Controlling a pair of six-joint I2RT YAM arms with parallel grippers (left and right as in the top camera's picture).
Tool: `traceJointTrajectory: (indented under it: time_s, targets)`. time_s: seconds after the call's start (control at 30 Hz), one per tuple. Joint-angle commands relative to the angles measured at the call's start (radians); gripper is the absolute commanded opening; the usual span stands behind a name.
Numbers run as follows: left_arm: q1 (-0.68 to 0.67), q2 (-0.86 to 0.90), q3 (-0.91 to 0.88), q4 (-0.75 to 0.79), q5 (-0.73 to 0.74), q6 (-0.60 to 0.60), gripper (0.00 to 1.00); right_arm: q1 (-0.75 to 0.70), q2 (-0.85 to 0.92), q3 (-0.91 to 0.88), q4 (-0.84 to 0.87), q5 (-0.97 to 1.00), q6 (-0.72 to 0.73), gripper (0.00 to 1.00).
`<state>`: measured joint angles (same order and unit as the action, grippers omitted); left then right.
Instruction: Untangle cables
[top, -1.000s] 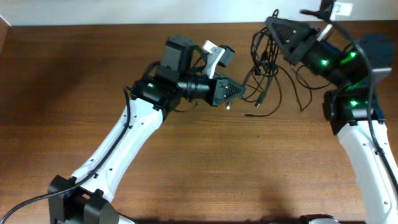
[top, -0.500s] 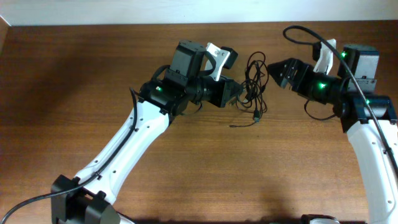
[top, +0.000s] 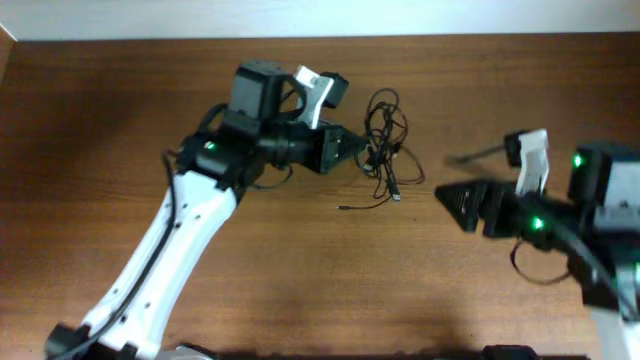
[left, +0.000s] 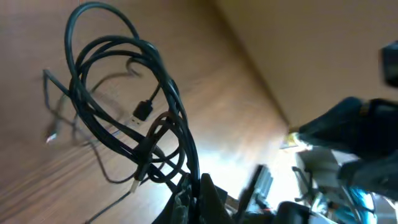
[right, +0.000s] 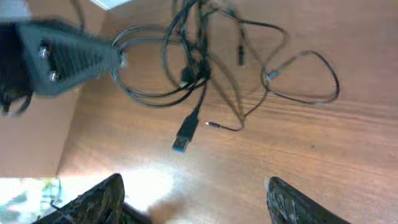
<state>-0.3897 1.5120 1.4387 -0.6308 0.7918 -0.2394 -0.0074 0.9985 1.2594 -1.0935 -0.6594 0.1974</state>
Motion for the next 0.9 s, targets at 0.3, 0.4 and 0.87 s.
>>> traceJointTrajectory:
  time_s: [0.3,0.4,0.87]
  targets:
    - [0.000,-0.166,0.003,-0.071,0.163,0.035,0.00,0.351,-0.021,-0.008,0.199,0.419,-0.033,0.65]
    - [0.000,-0.166,0.003,-0.071,0.163,0.035,0.00,0.452,0.082,-0.008,0.282,0.521,-0.036,0.63]
    - [0.000,-0.165,0.002,-0.161,-0.074,0.080,0.03,0.511,0.069,-0.008,0.417,0.455,0.134,0.04]
